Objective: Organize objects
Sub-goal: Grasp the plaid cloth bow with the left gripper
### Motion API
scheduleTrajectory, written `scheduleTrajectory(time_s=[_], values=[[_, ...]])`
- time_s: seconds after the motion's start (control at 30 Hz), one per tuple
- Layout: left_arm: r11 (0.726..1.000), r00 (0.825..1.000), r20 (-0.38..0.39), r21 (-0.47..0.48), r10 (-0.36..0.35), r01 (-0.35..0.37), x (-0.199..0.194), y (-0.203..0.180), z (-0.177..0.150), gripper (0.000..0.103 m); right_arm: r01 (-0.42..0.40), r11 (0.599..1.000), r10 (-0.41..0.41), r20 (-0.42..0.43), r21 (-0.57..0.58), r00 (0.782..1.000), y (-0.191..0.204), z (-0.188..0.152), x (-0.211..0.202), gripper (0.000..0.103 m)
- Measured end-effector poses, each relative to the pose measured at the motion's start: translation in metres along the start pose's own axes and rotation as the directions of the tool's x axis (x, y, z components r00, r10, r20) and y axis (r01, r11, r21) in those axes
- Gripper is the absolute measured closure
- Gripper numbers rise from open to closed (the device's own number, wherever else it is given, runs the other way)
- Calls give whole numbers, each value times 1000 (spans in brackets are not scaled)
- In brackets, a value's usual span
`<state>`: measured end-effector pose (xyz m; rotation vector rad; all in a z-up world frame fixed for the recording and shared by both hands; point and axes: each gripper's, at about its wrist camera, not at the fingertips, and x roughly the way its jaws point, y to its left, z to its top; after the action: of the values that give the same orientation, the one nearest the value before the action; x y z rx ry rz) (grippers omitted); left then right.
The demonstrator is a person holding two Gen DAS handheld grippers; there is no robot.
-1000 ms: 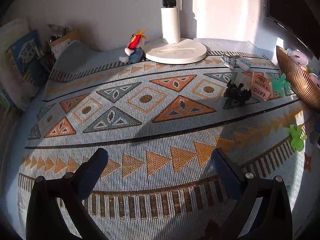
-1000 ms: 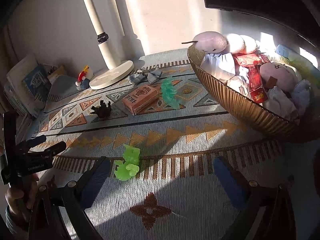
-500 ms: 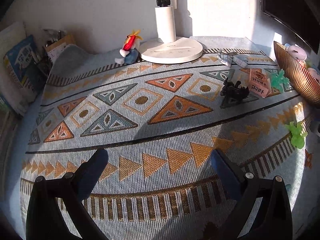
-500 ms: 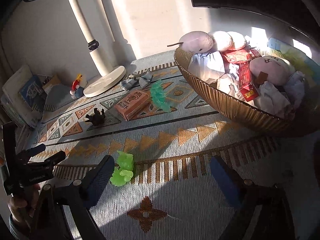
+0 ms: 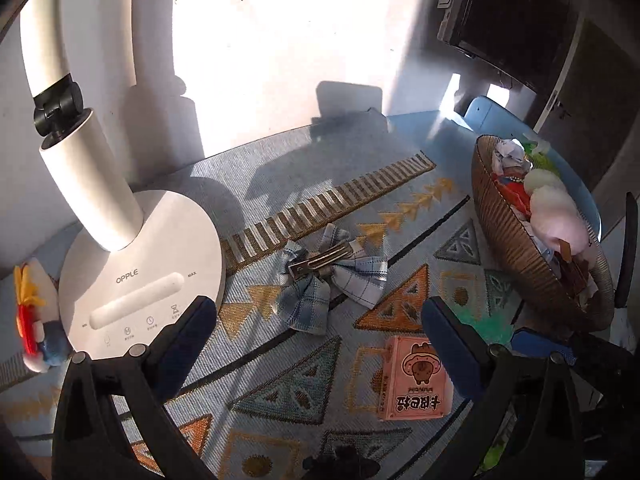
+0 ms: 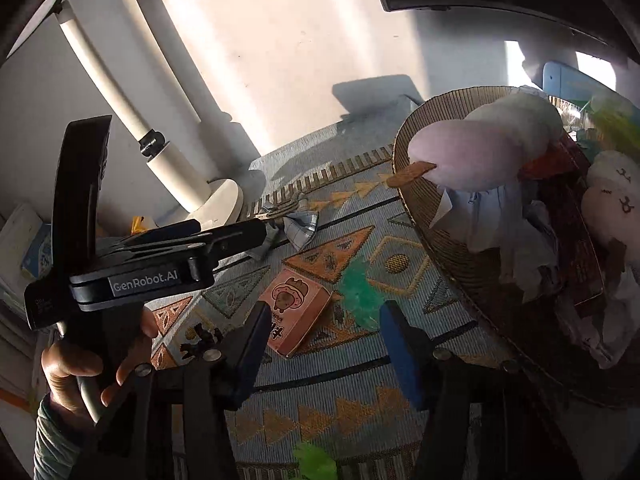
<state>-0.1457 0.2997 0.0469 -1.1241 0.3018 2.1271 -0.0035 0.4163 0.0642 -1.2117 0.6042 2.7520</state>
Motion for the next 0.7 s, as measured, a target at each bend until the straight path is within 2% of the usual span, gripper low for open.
scheduleTrajectory(time_s=[0.07,0.17,0.23,0.3,0.4,0.5,0.53,0.57,0.6,0.63,0.7], values=[[1000,1000,-30,24,-1,1,18,-3,4,5,-13,1000,13,-5,-20,1000,3,2,5,47],[998,999,-32,59,-16,17,30,-8,7,6,26,1000,-26,-10,-9,1000,2,-1,11,47],[997,999,-40,75,-18,21,34,-11,11,6,-11,999,13,-52,30,999,-2,-5,21,47],[997,999,-47,80,-12,16,34,-15,14,6,7,998,-6,-27,63,1000,-4,-8,20,47],[994,997,-74,113,13,-5,35,-22,15,6,18,999,-18,5,43,1000,-1,-3,18,47],[989,991,-115,143,65,-48,44,-30,18,7,36,995,-36,-4,88,999,-6,-2,23,47],[987,989,-123,151,81,-62,48,-34,19,13,48,994,-47,-9,102,999,-8,-3,25,49],[984,987,-134,162,92,-70,51,-37,19,33,62,993,-62,-5,105,998,-10,-4,26,57],[983,986,-130,164,100,-78,53,-39,20,41,79,991,-79,-2,107,997,-11,-5,25,61],[985,987,-125,154,98,-78,52,-38,21,49,80,990,-80,-2,114,997,-14,-5,25,69],[988,989,-121,139,89,-72,50,-36,21,76,53,991,-53,-3,126,999,-19,-4,24,87]])
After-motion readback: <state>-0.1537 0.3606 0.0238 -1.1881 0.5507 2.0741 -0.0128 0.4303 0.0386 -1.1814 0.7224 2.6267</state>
